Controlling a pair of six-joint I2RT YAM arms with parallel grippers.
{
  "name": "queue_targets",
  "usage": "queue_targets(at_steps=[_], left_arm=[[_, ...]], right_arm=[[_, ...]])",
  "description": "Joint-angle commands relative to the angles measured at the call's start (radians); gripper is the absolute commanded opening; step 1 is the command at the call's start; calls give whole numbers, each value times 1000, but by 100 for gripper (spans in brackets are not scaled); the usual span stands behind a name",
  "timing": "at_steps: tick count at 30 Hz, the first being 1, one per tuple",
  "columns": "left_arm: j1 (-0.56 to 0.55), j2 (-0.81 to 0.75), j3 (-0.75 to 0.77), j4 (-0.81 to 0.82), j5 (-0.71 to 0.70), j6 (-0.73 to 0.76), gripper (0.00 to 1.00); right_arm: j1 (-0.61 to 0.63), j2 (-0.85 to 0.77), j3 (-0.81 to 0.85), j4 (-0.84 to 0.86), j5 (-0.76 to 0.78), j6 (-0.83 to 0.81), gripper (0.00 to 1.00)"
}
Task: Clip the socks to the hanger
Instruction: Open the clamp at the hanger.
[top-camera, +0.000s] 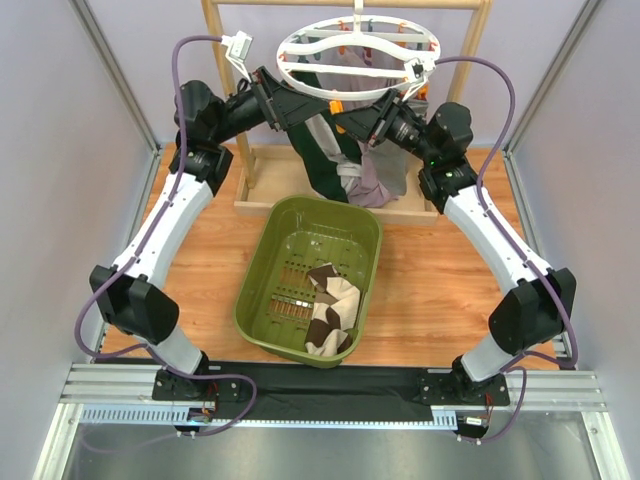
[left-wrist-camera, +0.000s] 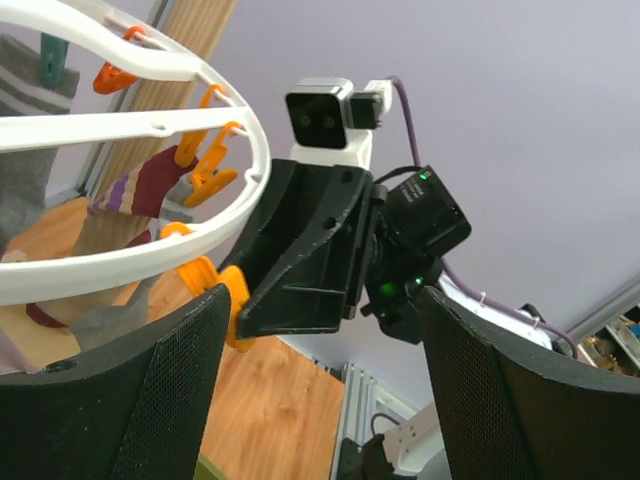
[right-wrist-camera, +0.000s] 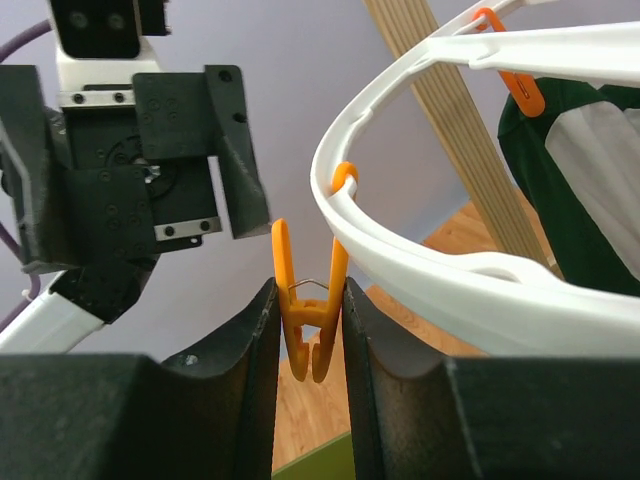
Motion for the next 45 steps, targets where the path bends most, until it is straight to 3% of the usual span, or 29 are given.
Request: queue_targets(at_steps=[1,8,13,18,22,26,29,33,37,45], left_arm=[[6,25,-14,-11,-12,-14,82],[1,41,-34,62,-27,-9,78],[-11,120,12,188,-10,-106,79],[-31,163,73,190,-15,-121,79],[-33,180,73,251,-15,-158,64],[-34,198,61,369,-6,-225,55],[-39,215,82,371,6,-241,51],[-45,231,111,355,19,-248,53],[-46,252,119,431,33,-313,68],[-46,238,95,386,36,-278,75]], right_arm=[[4,-40,-20,69,-68,31,0],[-4,-18,-29,157,-105,126,0],[-5,-12,-28,177,-115,144,0],[-8,-12,-17,175,-126,145,0],[-10,-18,-21,172,-128,144,0],[-10,-14,-23,175,-132,150,0],[-10,-12,-25,187,-138,163,0],[-11,-8,-20,206,-143,179,0],[-16,0,-20,232,-152,203,0],[-20,-7,-35,250,-158,217,0]])
